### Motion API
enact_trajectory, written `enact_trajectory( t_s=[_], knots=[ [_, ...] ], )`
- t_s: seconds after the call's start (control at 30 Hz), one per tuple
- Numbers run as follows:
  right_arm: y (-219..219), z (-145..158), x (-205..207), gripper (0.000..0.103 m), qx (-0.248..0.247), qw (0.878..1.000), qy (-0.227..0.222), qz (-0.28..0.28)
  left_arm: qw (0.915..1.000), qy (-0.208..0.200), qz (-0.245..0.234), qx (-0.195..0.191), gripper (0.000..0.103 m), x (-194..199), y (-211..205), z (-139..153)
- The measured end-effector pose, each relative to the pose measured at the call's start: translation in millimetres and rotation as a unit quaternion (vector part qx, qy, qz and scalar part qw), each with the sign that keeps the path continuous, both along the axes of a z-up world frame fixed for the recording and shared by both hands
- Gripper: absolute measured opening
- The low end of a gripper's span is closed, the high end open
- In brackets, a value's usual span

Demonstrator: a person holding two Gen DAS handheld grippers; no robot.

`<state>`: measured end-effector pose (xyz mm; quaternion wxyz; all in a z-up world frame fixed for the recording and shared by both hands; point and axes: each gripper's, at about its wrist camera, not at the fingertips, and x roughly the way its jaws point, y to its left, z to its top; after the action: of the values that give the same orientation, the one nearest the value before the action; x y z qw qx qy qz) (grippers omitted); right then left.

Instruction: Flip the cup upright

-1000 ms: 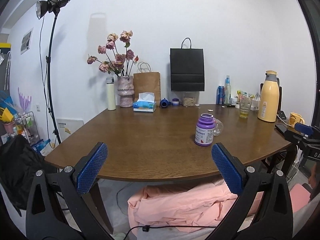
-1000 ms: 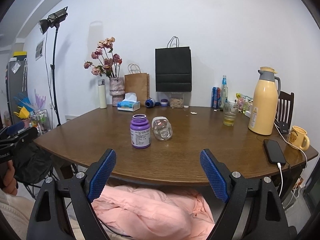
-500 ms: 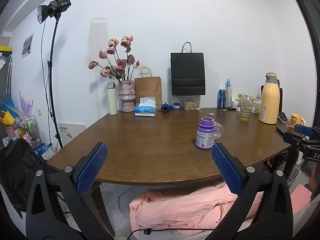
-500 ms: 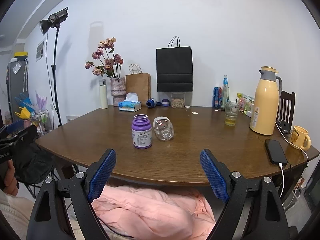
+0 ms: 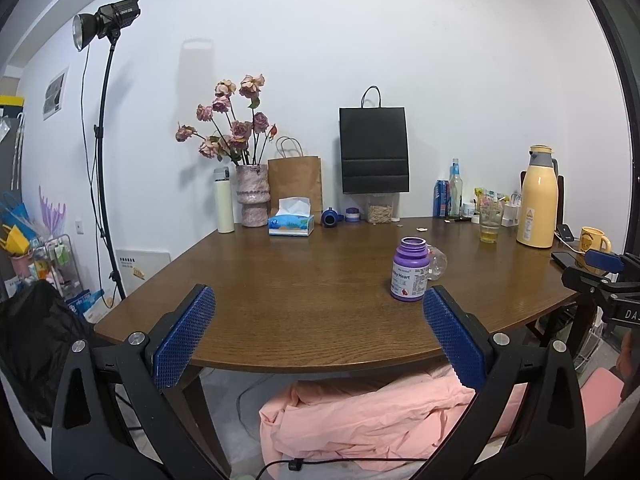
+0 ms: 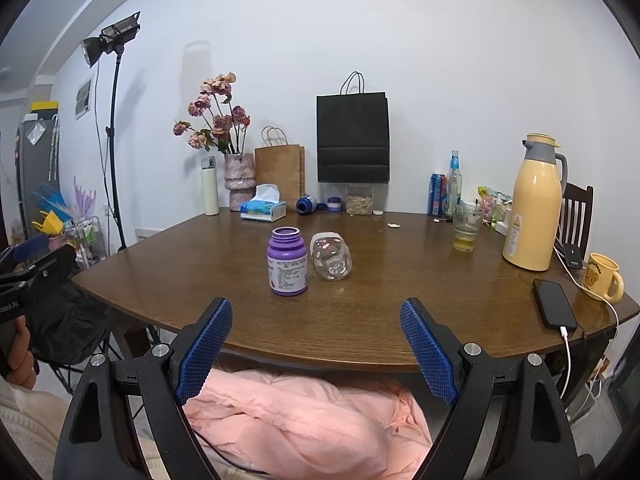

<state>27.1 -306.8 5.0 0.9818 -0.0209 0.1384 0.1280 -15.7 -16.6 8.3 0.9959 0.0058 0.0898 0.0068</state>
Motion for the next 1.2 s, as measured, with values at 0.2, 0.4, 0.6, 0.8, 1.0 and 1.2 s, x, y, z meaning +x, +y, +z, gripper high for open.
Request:
enact_trajectory(
  t_s=[0.2,0.4,0.6,0.8,1.0,1.2],
  knots=[
    [-0.7,-0.2,-1.1,0.090,0.001,1.000,-0.001,-0.001,1.0000,0.002,-0.004,0.000,0.103,1.4,2.4,1.2],
    [0.2,-0.2,-1.4,0.090,-0.001,1.000,0.000,0.001,1.0000,0.001,0.000,0.004,0.103,2.6,1.2,2.1],
    [0.9,-1.6,1.1,0.090,-0.001,1.000,0.006,0.004,1.0000,0.001,0.002,0.005,0.103,2.5,-0.1,1.6],
    [3.5,-1.5,0.4,0.090,-0.003,1.000,0.002,0.005,1.0000,0.007,0.002,0.006,0.103,3.5,-0.9,0.5],
    [4.9,-3.4,2.0,0.090,-0.004,1.000,0.005,0.006,1.0000,0.004,0.005,0.006,0.103,3.7,-0.1,1.1],
    [5.7,-3.2,1.4,0.090,-0.004,1.000,0.005,0.006,1.0000,0.004,0.006,0.006,0.103,3.5,-0.1,1.1]
  ],
)
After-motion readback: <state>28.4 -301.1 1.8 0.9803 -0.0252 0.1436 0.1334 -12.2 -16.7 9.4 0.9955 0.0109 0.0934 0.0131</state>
